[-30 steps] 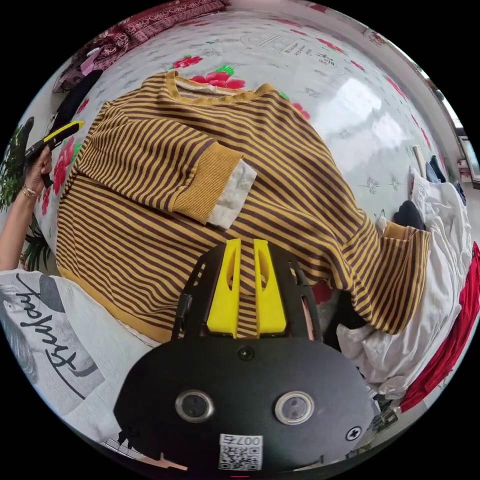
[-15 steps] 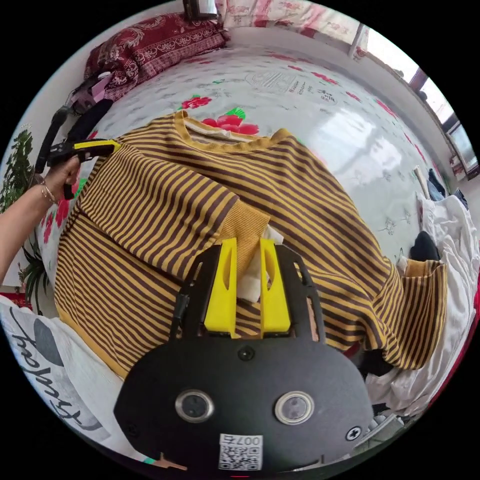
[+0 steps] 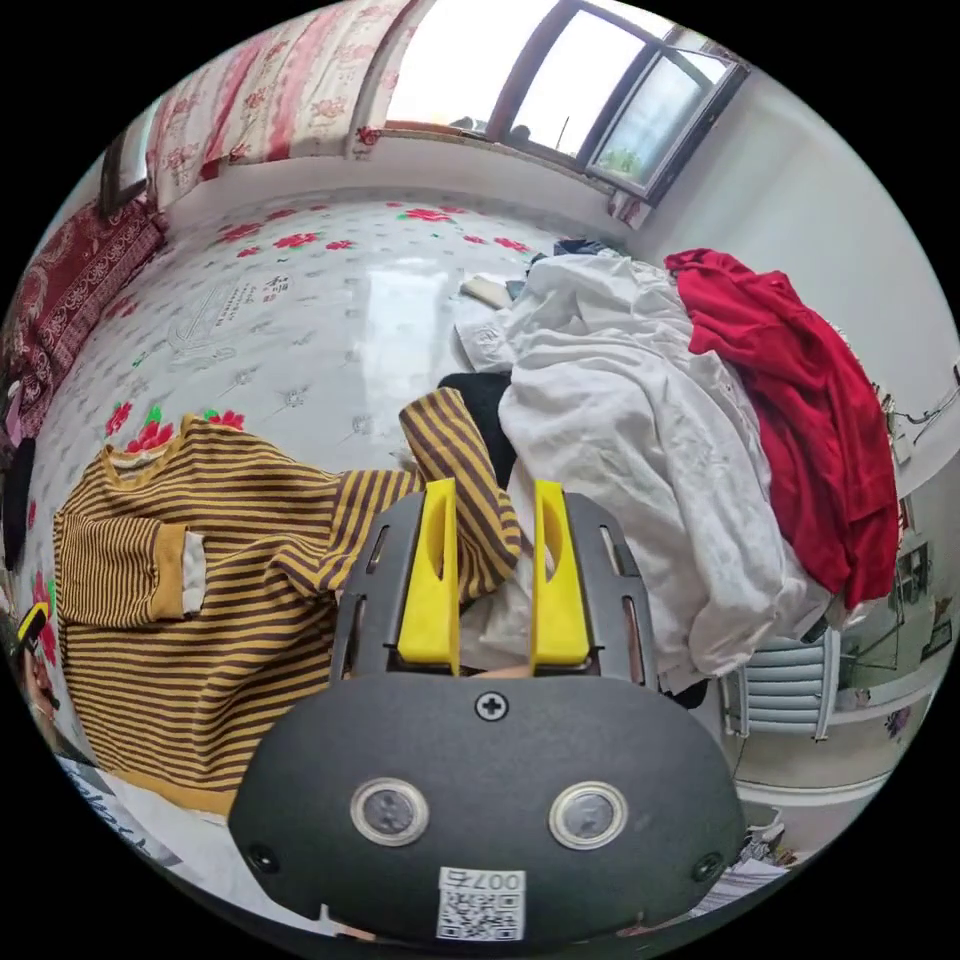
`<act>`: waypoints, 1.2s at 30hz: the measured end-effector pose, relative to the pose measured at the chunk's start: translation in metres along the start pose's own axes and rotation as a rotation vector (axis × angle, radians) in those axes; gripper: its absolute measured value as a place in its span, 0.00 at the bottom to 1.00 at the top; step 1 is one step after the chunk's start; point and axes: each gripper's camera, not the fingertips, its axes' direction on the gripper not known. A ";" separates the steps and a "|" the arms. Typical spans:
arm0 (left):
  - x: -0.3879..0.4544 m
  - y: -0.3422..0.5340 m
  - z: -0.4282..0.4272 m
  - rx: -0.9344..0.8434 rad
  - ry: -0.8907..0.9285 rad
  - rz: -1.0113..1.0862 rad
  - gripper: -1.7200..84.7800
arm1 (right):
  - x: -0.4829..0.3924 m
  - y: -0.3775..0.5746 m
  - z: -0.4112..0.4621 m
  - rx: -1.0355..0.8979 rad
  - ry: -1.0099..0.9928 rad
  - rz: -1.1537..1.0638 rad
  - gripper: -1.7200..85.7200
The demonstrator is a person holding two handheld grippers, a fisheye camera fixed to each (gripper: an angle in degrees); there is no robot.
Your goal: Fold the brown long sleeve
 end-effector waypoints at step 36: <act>0.003 -0.036 0.023 -0.101 0.135 0.029 0.01 | -0.311 -0.075 0.052 -0.280 -0.756 -0.432 0.12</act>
